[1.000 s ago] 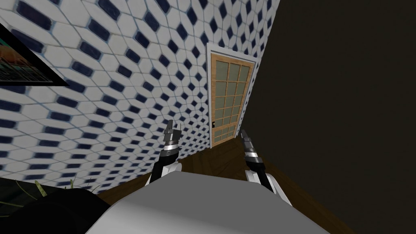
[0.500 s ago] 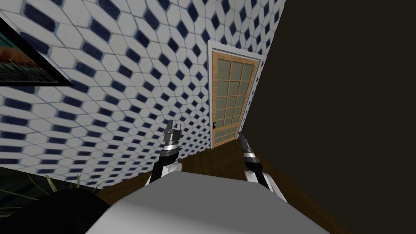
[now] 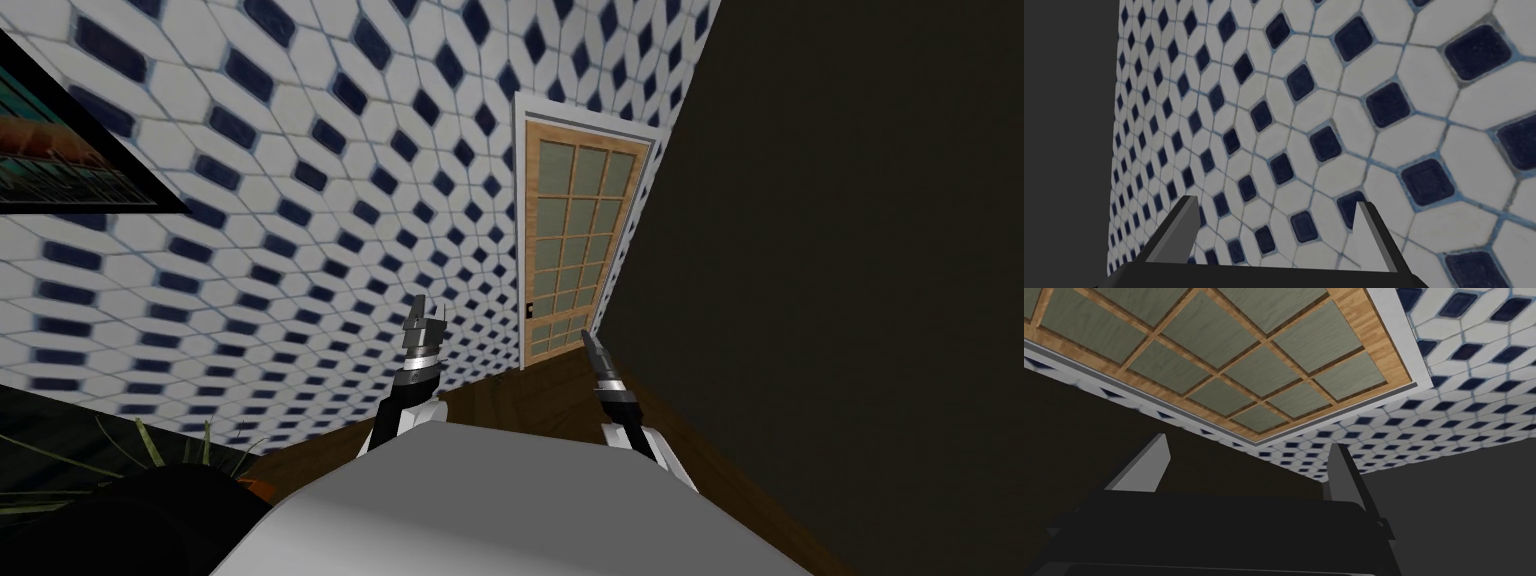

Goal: Pull the door open

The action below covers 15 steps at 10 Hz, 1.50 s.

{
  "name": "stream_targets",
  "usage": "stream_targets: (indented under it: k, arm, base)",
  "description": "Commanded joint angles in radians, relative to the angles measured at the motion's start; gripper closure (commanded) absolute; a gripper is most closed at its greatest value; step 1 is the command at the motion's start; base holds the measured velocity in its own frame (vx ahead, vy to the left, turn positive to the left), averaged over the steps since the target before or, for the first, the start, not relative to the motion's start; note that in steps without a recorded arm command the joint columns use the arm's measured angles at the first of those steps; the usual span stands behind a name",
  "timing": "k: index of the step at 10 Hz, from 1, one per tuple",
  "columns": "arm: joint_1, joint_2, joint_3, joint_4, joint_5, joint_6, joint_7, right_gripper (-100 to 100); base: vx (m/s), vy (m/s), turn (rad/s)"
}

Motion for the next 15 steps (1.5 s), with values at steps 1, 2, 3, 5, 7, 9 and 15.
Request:
stream_targets:
  k: [1, 2, 3, 5, 7, 9, 15]
  arm:
    - [-0.011, 0.000, -0.004, 0.031, 0.015, -0.005, 0.041, -100]
    - [-0.018, 0.001, -0.008, 0.056, 0.023, -0.012, 0.066, -100]
    - [-0.026, 0.002, -0.012, 0.081, 0.032, -0.020, 0.091, -100]
    - [-0.040, 0.003, -0.020, 0.130, 0.049, -0.035, 0.140, -100]
    - [-0.055, 0.005, -0.028, 0.180, 0.066, -0.051, 0.190, -100]
    - [-0.069, 0.008, -0.036, 0.230, 0.082, -0.066, 0.239, -100]
    - [-0.112, 0.019, -0.060, 0.375, 0.132, -0.111, 0.385, -100]
  base:
    - [0.058, -0.043, 0.082]
    - [0.062, -0.039, 0.082]
    - [0.064, -0.032, 0.067]
    - [0.059, -0.031, 0.078]
    - [0.059, -0.035, 0.067]
    - [0.054, -0.033, 0.081]
    - [0.061, -0.029, 0.066]
